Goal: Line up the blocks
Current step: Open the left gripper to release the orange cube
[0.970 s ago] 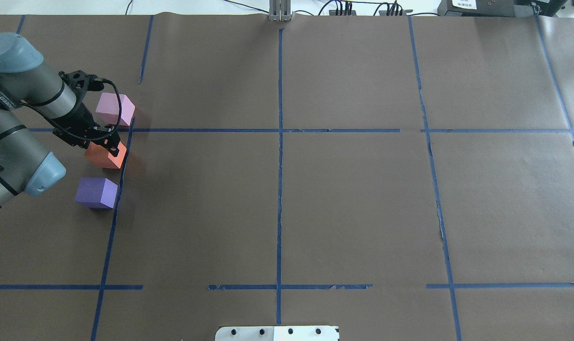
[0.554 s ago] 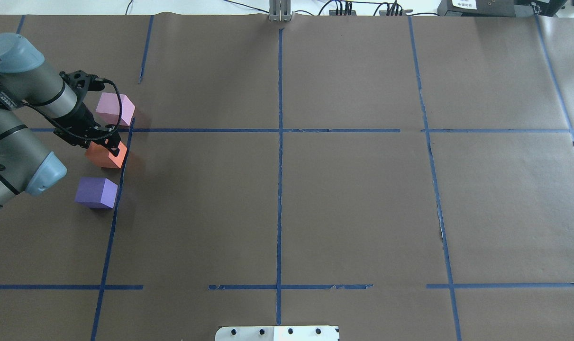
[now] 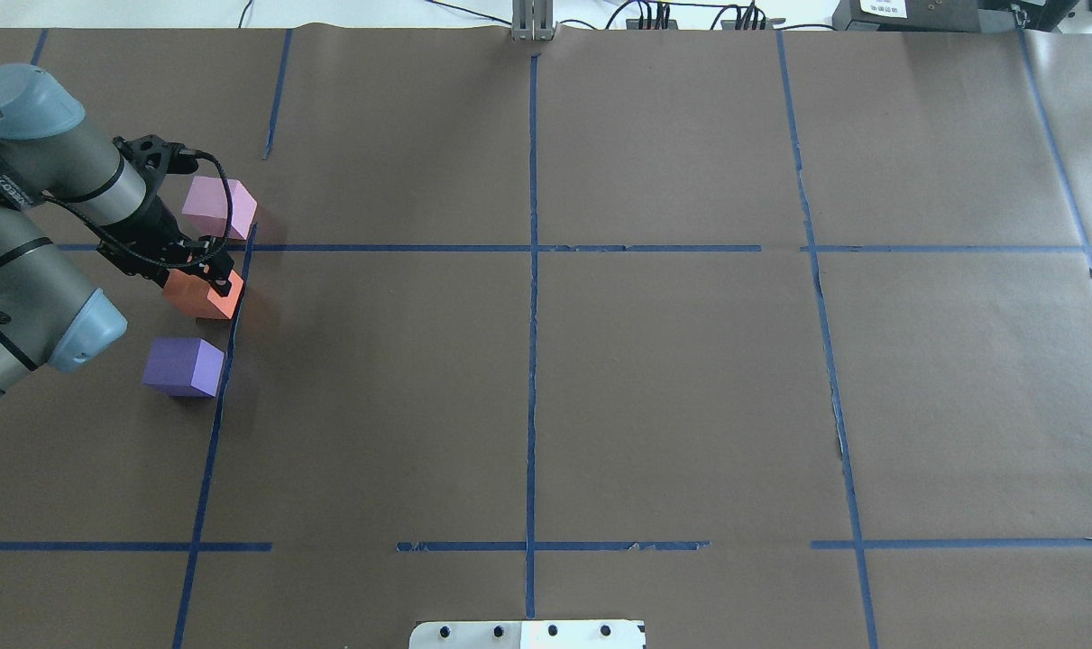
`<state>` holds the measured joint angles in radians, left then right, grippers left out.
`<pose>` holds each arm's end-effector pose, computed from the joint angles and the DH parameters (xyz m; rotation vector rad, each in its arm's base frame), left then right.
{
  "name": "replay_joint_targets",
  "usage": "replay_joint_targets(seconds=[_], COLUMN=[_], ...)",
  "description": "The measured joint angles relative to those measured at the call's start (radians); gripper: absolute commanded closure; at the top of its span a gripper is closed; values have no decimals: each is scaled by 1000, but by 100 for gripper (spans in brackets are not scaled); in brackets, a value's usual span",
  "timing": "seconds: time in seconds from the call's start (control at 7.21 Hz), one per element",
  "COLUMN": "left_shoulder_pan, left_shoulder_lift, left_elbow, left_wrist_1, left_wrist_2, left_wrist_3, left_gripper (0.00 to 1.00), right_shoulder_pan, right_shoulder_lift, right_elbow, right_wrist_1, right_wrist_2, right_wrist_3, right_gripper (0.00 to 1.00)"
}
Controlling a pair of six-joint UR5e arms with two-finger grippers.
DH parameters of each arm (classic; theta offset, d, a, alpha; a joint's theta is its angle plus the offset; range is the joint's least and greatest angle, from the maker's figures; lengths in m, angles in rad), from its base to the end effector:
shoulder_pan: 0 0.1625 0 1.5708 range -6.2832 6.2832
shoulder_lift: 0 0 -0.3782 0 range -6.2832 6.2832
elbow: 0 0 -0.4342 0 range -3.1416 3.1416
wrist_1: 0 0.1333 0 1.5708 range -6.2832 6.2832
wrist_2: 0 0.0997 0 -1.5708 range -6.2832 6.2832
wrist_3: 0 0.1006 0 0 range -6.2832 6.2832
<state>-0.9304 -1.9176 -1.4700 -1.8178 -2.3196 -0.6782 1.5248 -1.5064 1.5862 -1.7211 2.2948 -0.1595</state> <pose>0.3498 -0.5779 0.4302 -0.0780 0.8668 0.1491 0.0412 -0.5538 0.5875 -0.0263 -0.7273 -0.1708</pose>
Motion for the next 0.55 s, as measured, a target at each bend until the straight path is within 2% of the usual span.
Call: replay_joint_targets(seconds=[0.55], left_shoulder_pan=[-21], left_shoulder_lift=[2], left_elbow=[-34], left_wrist_1=[6], left_wrist_2=[2], left_wrist_3=[-6], left_gripper=[0], right_shoulder_pan=[0], right_shoulder_lift=[0], right_elbow=[0], right_wrist_1=[0], right_wrist_2=[0], right_wrist_3=[0], right_gripper=[0])
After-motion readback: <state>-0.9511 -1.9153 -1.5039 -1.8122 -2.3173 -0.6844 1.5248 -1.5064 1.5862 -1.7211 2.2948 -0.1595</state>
